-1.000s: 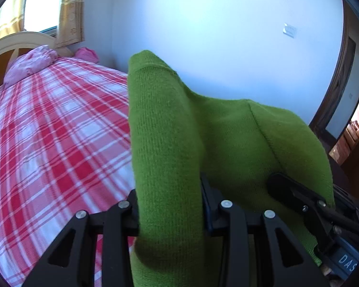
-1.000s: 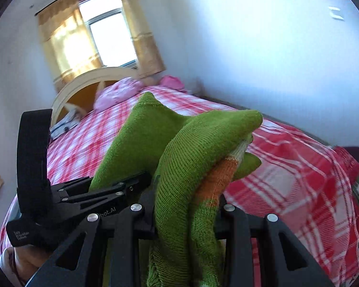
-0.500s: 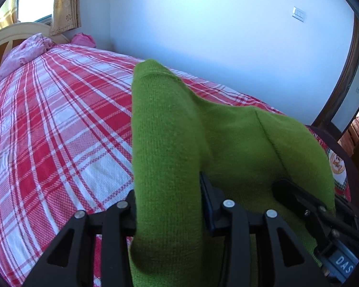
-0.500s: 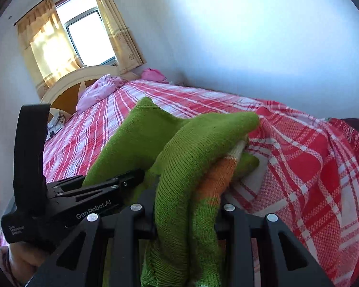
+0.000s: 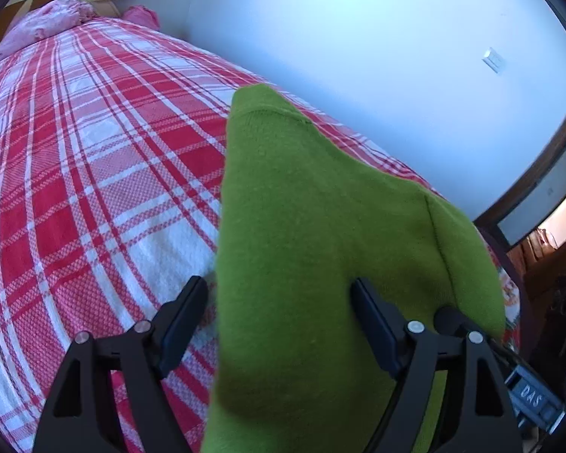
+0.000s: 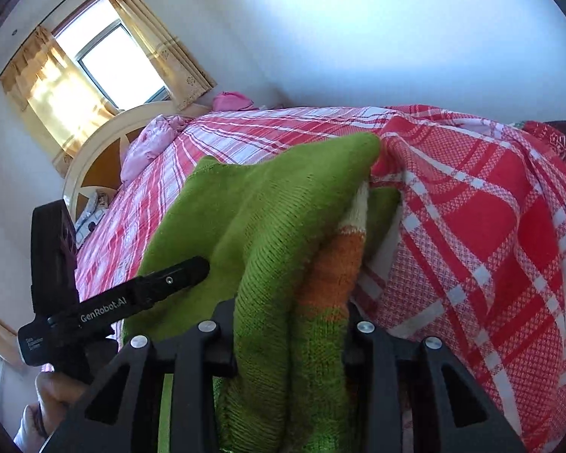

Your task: Fold small clothes

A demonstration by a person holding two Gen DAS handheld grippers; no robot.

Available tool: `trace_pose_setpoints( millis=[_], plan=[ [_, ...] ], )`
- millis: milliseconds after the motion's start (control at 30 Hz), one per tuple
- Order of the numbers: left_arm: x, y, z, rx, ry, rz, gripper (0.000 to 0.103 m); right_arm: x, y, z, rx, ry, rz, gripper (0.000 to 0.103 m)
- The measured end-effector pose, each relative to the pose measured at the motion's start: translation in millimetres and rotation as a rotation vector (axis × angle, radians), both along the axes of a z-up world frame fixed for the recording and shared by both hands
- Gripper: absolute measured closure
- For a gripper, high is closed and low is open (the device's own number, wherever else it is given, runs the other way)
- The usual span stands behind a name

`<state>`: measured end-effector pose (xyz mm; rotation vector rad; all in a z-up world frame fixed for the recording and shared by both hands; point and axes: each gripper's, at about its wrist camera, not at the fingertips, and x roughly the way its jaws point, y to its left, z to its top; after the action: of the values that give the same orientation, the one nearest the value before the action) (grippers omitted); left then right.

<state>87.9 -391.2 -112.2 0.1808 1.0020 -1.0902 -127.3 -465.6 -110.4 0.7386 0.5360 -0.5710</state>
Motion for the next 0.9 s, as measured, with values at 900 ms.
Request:
trace_pose_setpoints(
  millis=[900],
  plan=[
    [-79.6,95.2,6.9,0.157,-0.31,0.078,0.007,-67.1,125.6,17.4,-0.18,0.152,-0.099,0.055]
  ],
)
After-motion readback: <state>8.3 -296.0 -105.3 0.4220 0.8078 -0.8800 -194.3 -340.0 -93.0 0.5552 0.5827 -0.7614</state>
